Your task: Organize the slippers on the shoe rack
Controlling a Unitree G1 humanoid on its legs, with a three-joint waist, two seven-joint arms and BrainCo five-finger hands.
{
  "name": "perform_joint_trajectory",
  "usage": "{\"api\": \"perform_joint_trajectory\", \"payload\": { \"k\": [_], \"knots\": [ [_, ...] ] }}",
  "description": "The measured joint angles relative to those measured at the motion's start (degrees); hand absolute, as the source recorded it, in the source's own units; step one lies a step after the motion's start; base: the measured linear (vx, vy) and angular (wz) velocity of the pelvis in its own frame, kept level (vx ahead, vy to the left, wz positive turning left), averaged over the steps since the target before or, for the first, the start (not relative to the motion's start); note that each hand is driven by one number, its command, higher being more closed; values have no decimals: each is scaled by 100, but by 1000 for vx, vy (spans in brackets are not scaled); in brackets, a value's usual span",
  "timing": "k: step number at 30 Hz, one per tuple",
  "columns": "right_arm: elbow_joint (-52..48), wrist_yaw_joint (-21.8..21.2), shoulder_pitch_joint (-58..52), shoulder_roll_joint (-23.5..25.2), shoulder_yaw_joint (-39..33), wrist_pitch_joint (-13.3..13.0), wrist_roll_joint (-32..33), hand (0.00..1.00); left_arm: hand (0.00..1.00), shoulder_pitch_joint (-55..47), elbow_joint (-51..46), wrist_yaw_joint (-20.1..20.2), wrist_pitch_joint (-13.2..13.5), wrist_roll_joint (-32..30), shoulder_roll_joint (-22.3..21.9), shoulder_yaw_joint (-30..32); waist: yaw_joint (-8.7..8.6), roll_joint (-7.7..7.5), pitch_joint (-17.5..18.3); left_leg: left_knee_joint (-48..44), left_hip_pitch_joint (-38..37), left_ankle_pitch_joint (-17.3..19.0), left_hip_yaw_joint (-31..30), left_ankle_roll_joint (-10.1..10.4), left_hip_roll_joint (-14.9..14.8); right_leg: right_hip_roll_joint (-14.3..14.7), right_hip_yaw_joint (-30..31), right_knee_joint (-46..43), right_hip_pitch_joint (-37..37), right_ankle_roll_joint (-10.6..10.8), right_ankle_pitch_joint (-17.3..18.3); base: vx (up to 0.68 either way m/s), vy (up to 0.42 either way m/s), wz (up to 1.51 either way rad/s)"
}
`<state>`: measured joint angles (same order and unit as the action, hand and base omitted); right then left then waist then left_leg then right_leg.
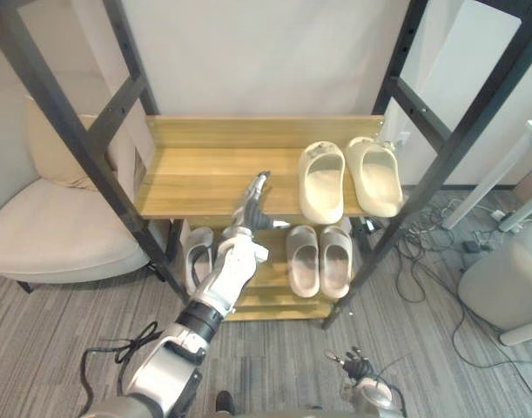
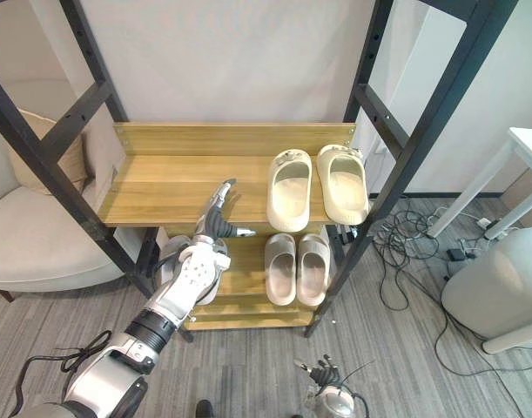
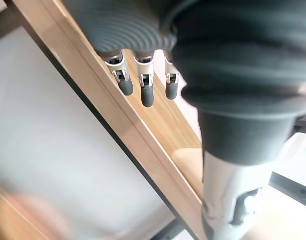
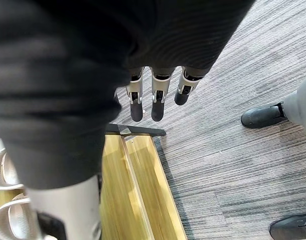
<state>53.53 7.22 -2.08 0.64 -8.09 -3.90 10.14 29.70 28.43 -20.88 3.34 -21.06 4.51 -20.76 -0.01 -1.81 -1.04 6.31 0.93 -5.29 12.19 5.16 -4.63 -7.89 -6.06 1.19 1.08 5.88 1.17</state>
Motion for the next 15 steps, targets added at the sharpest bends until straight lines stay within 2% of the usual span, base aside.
{"api": "perform_joint_trajectory", "payload": {
  "k": [15],
  "knots": [
    [-31, 5, 14, 130, -21, 2, 10, 0, 0, -1, -56, 120, 17, 372, -204, -197, -5, 1, 0, -1, -23, -1, -18, 0, 1, -5, -18, -7, 31, 2, -1, 0, 0, 0]
  ]
}}
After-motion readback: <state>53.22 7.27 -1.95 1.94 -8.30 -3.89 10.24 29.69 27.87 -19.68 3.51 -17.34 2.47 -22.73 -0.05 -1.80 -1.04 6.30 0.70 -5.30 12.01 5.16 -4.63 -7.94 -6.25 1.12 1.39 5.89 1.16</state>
